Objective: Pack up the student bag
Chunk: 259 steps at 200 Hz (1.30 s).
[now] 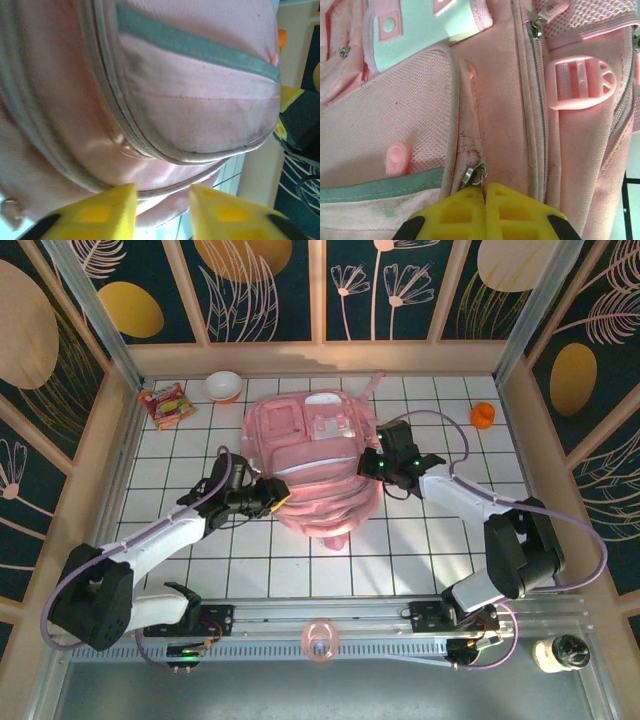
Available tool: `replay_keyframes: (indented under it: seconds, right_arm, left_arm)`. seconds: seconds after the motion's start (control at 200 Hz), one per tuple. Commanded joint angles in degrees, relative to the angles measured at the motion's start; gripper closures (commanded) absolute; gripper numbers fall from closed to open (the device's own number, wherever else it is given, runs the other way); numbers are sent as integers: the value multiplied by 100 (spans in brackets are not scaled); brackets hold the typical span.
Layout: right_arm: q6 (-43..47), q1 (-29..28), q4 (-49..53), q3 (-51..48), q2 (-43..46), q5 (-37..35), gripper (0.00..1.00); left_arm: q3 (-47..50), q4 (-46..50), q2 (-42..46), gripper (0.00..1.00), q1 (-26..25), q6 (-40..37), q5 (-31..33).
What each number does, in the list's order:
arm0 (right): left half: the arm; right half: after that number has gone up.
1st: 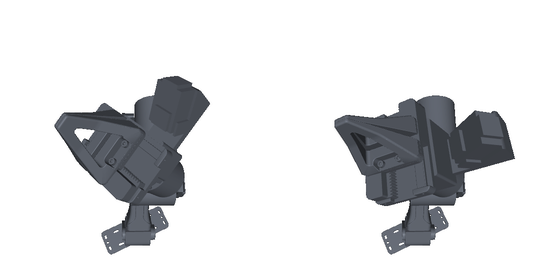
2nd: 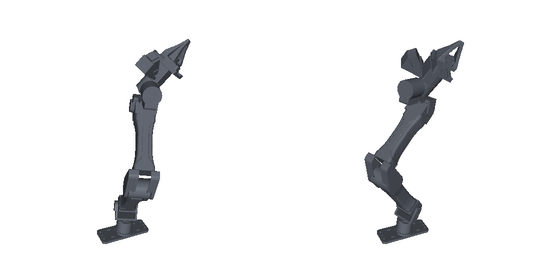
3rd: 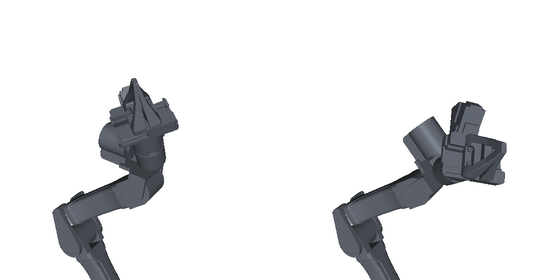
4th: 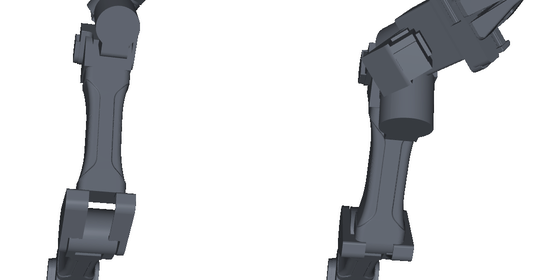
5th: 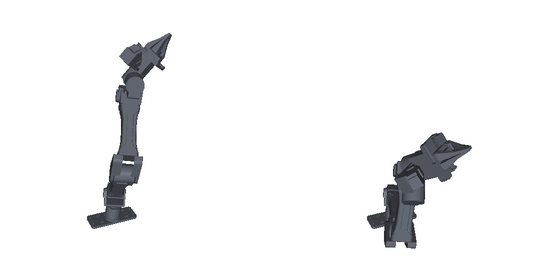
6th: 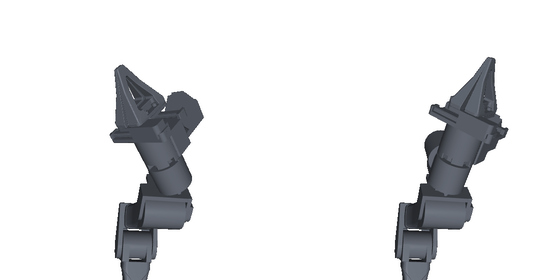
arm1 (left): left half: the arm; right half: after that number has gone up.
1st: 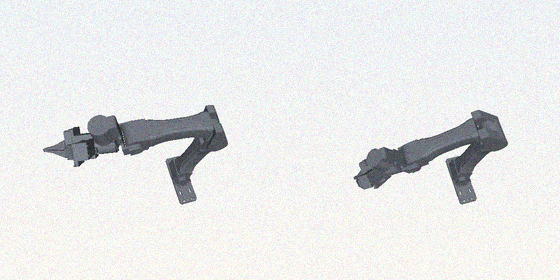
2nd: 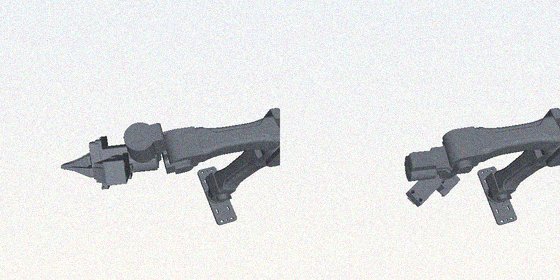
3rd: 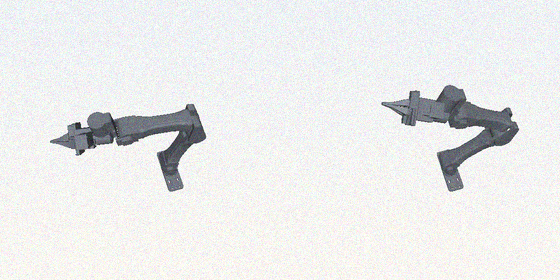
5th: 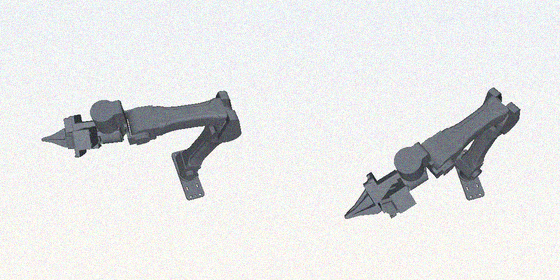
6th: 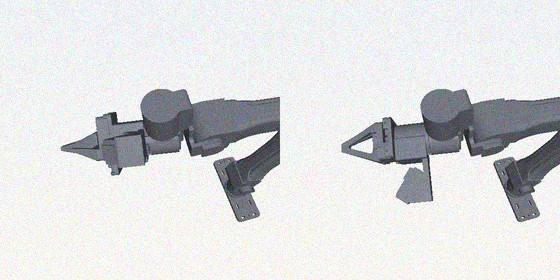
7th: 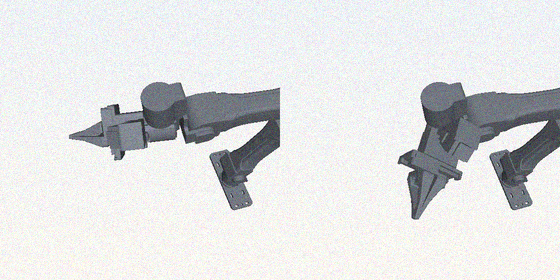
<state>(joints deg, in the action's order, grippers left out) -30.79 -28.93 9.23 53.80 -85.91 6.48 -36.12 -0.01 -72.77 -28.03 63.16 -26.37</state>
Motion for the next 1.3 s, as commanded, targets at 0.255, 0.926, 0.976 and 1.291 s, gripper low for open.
replay_keyframes:
  seconds: [0.255, 0.926, 0.976, 1.291]
  right_arm:
    - [301, 189, 69, 56, 509, -451, 43]
    - [2231, 2251, -3275, -3039, 2535, -1725, 1]
    - [2406, 2260, -3673, -3295, 2503, -1891, 1]
    - [3125, 2258, -6093, -4400, 1794, -1792, 1]
  left_arm:
    - [-409, -99, 325, 33, 690, -377, 998]
    - [2085, -2414, 3152, 1, 1339, -3940, 5955]
    - [2404, -2976, 3164, 1, 1344, -4219, 5963]
    - [2835, -4575, 2257, 1, 1341, -5477, 5899]
